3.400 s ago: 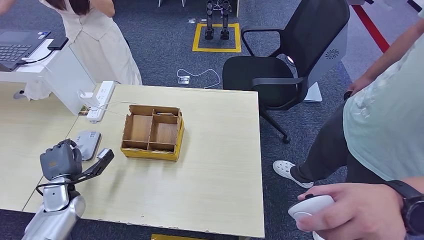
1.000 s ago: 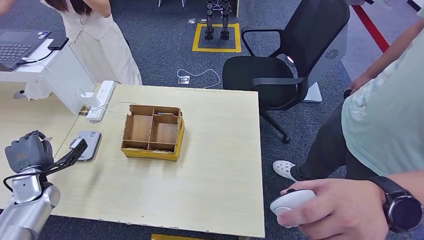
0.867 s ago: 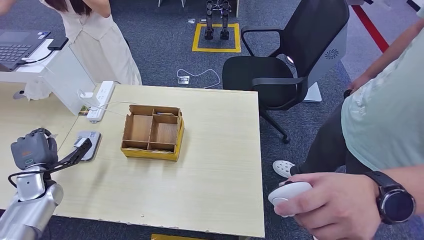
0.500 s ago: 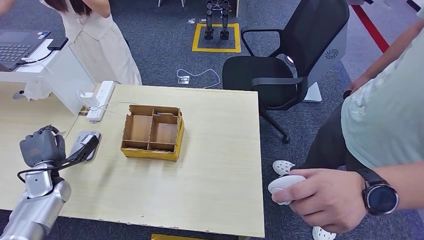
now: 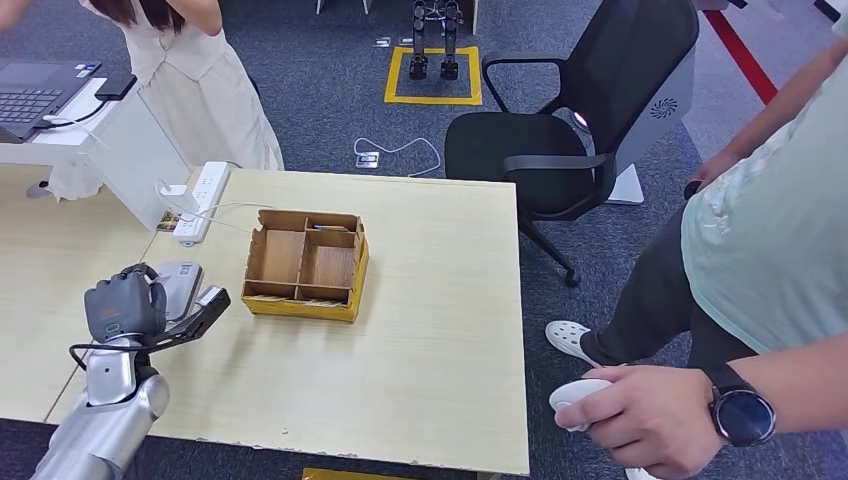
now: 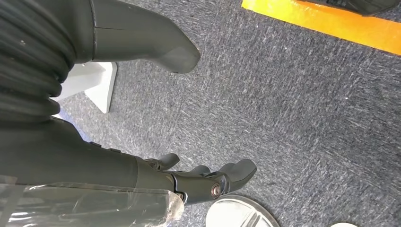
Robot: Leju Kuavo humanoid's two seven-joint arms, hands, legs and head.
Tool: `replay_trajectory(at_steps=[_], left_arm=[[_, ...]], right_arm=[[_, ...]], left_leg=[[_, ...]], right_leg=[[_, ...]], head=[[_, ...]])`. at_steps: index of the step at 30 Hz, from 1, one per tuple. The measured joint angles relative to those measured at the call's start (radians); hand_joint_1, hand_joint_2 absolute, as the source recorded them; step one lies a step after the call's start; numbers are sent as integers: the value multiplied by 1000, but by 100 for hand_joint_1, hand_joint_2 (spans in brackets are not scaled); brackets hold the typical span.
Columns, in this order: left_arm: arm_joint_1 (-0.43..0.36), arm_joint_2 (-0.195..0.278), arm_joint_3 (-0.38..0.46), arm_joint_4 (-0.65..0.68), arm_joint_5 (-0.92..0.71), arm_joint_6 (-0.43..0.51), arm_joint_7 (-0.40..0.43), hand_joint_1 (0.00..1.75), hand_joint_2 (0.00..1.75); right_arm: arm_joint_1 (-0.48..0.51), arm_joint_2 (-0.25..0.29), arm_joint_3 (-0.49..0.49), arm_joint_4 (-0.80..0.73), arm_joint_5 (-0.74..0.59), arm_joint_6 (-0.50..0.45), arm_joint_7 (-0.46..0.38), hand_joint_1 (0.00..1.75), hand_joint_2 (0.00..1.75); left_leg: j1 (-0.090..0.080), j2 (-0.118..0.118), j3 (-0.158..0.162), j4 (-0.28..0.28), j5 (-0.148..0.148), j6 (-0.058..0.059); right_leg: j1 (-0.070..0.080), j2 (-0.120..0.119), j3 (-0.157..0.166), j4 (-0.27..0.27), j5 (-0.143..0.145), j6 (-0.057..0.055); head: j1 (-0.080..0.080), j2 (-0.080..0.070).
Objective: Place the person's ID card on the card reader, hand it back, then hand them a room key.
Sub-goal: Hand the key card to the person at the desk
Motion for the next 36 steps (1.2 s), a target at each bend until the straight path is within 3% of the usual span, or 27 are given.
replay_trajectory(at_steps=[18, 36], left_arm=[[73, -20, -32, 12, -76, -6, 55, 175, 175], [78, -30, -32, 18, -78, -6, 50, 175, 175]], right_arm=[[-4, -4, 19, 1, -13, -7, -1, 0, 175], [-13, -7, 35, 1, -24, -13, 3, 0, 175]], left_leg=[[0, 0, 0, 0, 0, 0], [0, 0, 0, 0, 0, 0]], right_leg=[[0, 0, 0, 0, 0, 0], [0, 0, 0, 0, 0, 0]], head=[[0, 0], [0, 0]])
